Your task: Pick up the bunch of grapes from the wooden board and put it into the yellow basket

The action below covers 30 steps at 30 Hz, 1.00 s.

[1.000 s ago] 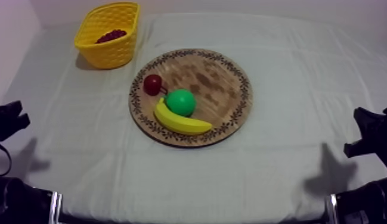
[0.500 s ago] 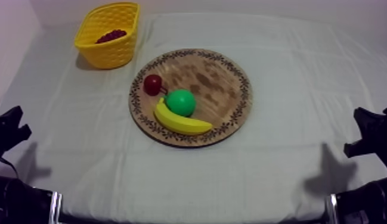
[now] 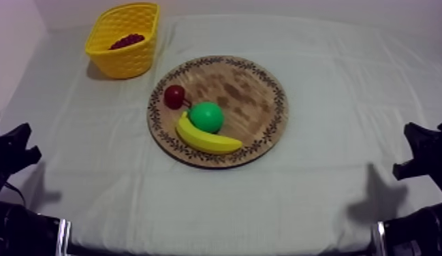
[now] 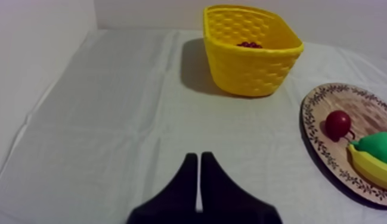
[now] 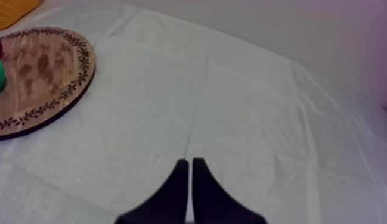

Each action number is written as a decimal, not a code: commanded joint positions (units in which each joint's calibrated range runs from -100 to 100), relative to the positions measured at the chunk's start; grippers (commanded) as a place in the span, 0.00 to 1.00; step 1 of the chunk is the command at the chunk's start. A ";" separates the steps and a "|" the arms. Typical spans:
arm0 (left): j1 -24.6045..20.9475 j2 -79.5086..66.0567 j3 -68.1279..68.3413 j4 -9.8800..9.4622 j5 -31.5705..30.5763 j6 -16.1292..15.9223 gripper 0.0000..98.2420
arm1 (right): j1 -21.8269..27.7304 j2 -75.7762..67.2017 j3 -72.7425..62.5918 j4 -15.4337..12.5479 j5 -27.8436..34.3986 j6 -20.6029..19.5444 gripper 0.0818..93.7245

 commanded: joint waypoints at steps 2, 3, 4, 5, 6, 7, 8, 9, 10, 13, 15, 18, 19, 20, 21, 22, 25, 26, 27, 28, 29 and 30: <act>0.03 -0.03 0.04 0.04 -0.01 -1.03 0.00 | 0.00 0.00 -0.01 -0.02 -0.04 -0.01 0.00; 0.09 -0.03 0.06 0.06 -0.02 -1.23 0.00 | 0.00 0.00 -0.01 -0.02 -0.04 -0.01 0.00; 0.15 -0.03 0.06 0.06 -0.02 -1.28 0.00 | 0.00 0.00 -0.01 -0.02 -0.04 -0.02 0.00; 0.19 -0.03 0.07 0.07 -0.02 -1.30 0.00 | 0.00 0.00 -0.01 -0.02 -0.04 -0.01 0.00; 0.27 -0.03 0.07 0.07 -0.02 -1.46 0.00 | 0.00 0.00 -0.01 -0.02 -0.04 0.00 0.00; 0.36 -0.03 0.07 0.07 -0.02 -1.56 0.00 | 0.00 0.00 -0.01 -0.02 -0.04 -0.01 0.00; 0.45 -0.03 0.08 0.08 -0.02 -1.60 0.00 | 0.00 0.00 -0.01 -0.02 -0.04 -0.02 0.00; 0.52 -0.03 0.08 0.08 -0.02 -1.62 0.00 | 0.00 0.00 -0.01 -0.02 -0.04 -0.01 0.00; 0.56 -0.03 0.08 0.08 -0.02 -1.63 0.00 | 0.00 0.00 -0.01 -0.02 -0.04 0.00 0.00; 1.08 -0.08 0.08 0.08 -0.06 -0.95 0.00 | 0.00 0.00 -0.01 -0.02 -0.04 -0.02 0.00; 1.70 -0.15 0.08 0.08 -0.08 -0.46 0.00 | 0.00 0.00 -0.01 -0.02 -0.04 0.02 0.00; 2.11 -0.19 0.08 0.08 -0.10 -0.29 0.00 | 0.00 0.00 -0.01 -0.02 -0.04 -0.02 0.00; 2.17 -0.19 0.08 0.08 -0.10 -0.54 0.00 | 0.00 0.00 -0.01 -0.02 -0.04 0.00 0.00; 2.22 -0.20 0.08 0.08 -0.10 -0.71 0.00 | 0.00 0.00 -0.01 -0.02 -0.04 0.01 0.00; 2.25 -0.20 0.08 0.08 -0.10 -0.70 0.00 | 0.00 0.00 -0.01 -0.02 -0.04 -0.01 0.00; 2.27 -0.20 0.08 0.08 -0.10 -0.62 0.00 | 0.00 0.00 -0.01 -0.02 -0.04 -0.01 0.00; 2.31 -0.20 0.08 0.08 -0.10 -0.68 0.00 | 0.00 0.00 -0.01 -0.02 -0.04 -0.03 0.00; 2.31 -0.20 0.08 0.06 -0.10 -0.86 0.00 | 0.00 0.00 -0.01 -0.02 -0.04 -0.03 0.00; 2.32 -0.20 0.08 0.05 -0.10 -1.06 0.00 | 0.00 0.00 -0.01 -0.02 -0.04 -0.02 0.00; 2.32 -0.20 0.08 0.05 -0.10 -1.20 0.00 | 0.00 0.00 -0.01 -0.02 -0.04 -0.01 0.00; 2.32 -0.21 0.08 0.06 -0.10 -1.34 0.00 | 0.00 0.00 -0.01 -0.02 -0.04 0.00 0.00; 2.32 -0.21 0.08 0.06 -0.10 -1.42 0.00 | 0.00 0.00 -0.01 -0.02 -0.04 -0.01 0.00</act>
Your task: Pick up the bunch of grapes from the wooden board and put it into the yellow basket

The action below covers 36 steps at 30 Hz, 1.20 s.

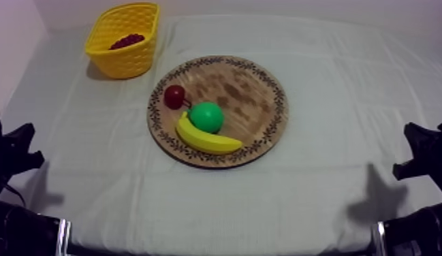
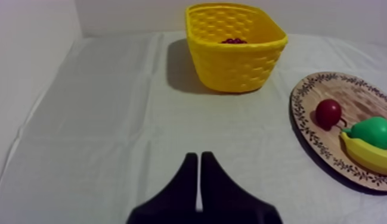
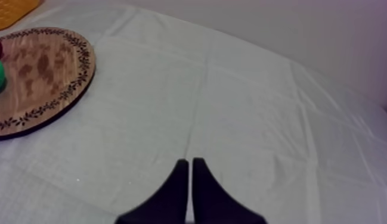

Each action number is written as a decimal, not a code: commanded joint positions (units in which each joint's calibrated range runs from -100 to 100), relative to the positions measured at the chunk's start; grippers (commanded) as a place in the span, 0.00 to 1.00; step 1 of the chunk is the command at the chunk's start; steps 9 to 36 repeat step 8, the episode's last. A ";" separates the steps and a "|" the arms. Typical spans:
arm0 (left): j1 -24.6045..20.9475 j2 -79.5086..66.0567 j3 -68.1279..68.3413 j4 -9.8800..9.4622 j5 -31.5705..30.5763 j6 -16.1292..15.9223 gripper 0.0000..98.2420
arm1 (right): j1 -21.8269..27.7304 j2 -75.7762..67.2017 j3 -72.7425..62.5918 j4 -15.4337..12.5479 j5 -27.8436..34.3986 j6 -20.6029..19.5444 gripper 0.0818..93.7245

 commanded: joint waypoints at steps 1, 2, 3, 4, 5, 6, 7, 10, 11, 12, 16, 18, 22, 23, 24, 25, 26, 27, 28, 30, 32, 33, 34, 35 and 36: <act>0.00 0.00 0.02 0.03 0.04 -0.09 0.00 | 0.00 0.00 -0.01 -0.02 0.02 -0.02 0.00; 0.00 0.00 0.02 0.03 0.04 -0.16 0.00 | 0.00 0.00 -0.01 -0.02 0.02 -0.02 0.00; 0.00 0.00 0.02 0.04 0.04 -0.29 0.00 | 0.00 0.00 -0.01 -0.02 0.02 -0.03 0.00; 0.00 0.00 0.02 0.04 0.04 -0.48 0.00 | 0.00 0.00 -0.01 -0.02 0.02 -0.03 0.00; 0.00 0.00 0.02 0.04 0.04 -0.81 0.00 | 0.00 0.00 -0.01 -0.02 0.02 -0.03 0.00; 0.00 0.00 0.02 0.02 0.04 -1.15 0.00 | 0.00 0.00 -0.01 -0.02 0.02 -0.03 0.00; 0.00 0.00 0.02 0.01 0.04 -1.50 0.00 | 0.00 0.00 -0.01 -0.02 0.02 -0.03 0.00; 0.00 0.00 0.02 0.01 0.04 -1.87 0.00 | 0.00 0.00 -0.01 -0.02 0.02 -0.03 0.00; 0.00 0.00 0.02 0.01 0.04 -1.87 0.00 | 0.00 0.00 -0.01 -0.02 0.02 -0.03 0.00; 0.00 0.00 0.02 0.01 0.04 -1.87 0.00 | 0.00 0.00 -0.01 -0.02 0.02 -0.03 0.00; 0.00 0.00 0.02 0.01 0.04 -1.87 0.00 | 0.00 0.00 -0.01 -0.02 0.02 -0.03 0.00; 0.00 0.00 0.02 0.01 0.04 -1.87 0.00 | 0.00 0.00 -0.01 -0.02 0.02 -0.03 0.00; 0.00 0.00 0.02 0.01 0.04 -1.87 0.00 | 0.00 0.00 -0.01 -0.02 0.02 -0.03 0.00; 0.00 0.00 0.02 0.01 0.04 -1.87 0.00 | 0.00 0.00 -0.01 -0.02 0.02 -0.03 0.00; 0.00 0.00 0.02 0.01 0.04 -1.87 0.00 | 0.00 0.00 -0.01 -0.02 0.02 -0.03 0.00; 0.00 0.00 0.02 0.01 0.04 -1.87 0.00 | 0.00 0.00 -0.01 -0.02 0.02 -0.03 0.00; 0.00 0.00 0.02 0.01 0.04 -1.87 0.00 | 0.00 0.00 -0.01 -0.02 0.02 -0.03 0.00; 0.00 0.00 0.02 0.01 0.04 -1.87 0.00 | 0.00 0.00 -0.01 -0.02 0.02 -0.03 0.00; 0.00 0.00 0.02 0.01 0.04 -1.87 0.00 | 0.00 0.00 -0.01 -0.02 0.02 -0.03 0.00; 0.00 0.00 0.02 0.01 0.04 -1.87 0.00 | 0.00 0.00 -0.01 -0.02 0.02 -0.03 0.00; 0.00 0.00 0.02 0.01 0.04 -1.87 0.00 | 0.00 0.00 -0.01 -0.02 0.02 -0.03 0.00; 0.00 0.00 0.02 0.01 0.04 -1.87 0.00 | 0.00 0.00 -0.01 -0.02 0.02 -0.03 0.00; 0.00 0.00 0.02 0.01 0.04 -1.87 0.00 | 0.00 0.00 -0.01 -0.02 0.02 -0.03 0.00; 0.00 0.00 0.02 0.01 0.04 -1.87 0.00 | 0.00 0.00 -0.01 -0.02 0.02 -0.03 0.00; 0.00 0.00 0.02 0.01 0.04 -1.87 0.00 | 0.00 0.00 -0.01 -0.02 0.02 -0.03 0.00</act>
